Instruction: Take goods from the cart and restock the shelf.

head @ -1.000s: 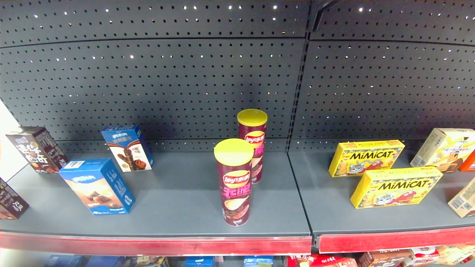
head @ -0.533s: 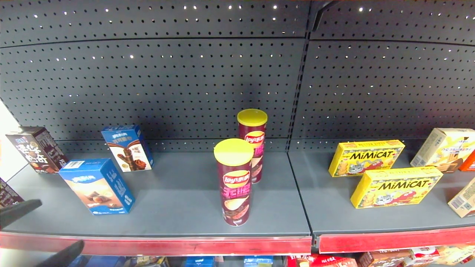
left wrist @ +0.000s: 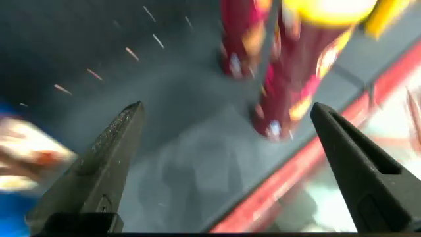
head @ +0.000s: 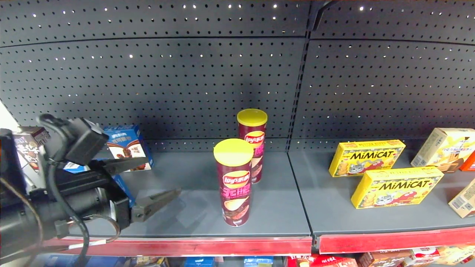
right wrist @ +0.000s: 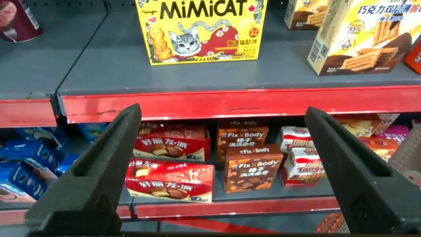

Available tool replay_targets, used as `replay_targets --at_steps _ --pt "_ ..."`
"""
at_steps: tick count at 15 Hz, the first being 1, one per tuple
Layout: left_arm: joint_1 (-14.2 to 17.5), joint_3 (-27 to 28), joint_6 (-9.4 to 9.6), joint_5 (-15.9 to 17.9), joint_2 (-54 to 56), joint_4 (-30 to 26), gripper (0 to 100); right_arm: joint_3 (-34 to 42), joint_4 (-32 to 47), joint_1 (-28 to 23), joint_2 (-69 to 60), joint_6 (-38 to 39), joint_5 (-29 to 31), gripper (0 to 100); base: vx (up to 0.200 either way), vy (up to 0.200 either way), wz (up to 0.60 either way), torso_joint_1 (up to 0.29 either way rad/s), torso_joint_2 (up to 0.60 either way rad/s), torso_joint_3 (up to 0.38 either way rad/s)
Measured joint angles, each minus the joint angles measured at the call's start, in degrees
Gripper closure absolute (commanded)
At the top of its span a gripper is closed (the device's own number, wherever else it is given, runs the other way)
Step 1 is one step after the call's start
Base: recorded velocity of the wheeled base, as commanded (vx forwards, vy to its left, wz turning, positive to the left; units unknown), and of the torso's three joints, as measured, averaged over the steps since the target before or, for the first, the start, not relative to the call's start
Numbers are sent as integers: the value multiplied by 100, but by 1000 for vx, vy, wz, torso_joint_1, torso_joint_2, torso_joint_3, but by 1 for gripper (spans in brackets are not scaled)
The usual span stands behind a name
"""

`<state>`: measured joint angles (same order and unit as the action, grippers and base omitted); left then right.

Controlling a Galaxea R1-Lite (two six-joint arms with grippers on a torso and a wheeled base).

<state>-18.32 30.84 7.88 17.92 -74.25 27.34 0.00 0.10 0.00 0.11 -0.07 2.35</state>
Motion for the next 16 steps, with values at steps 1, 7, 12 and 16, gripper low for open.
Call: replay_targets --at_steps 1,7,12,16 --pt "-80 -23 4 0 -185 11 0 0 0 0 0 0 0 0 0 0 0 0 0 0" --pt "-204 -85 191 -24 -756 -6 0 0 0 0 0 0 0 0 0 0 0 0 0 0" --pt "-194 0 206 -51 -1152 29 0 0 0 0 0 0 0 0 0 0 0 0 0 0" --pt "-201 184 205 -57 -1499 33 0 0 0 0 0 0 2 0 0 0 0 0 0 0"
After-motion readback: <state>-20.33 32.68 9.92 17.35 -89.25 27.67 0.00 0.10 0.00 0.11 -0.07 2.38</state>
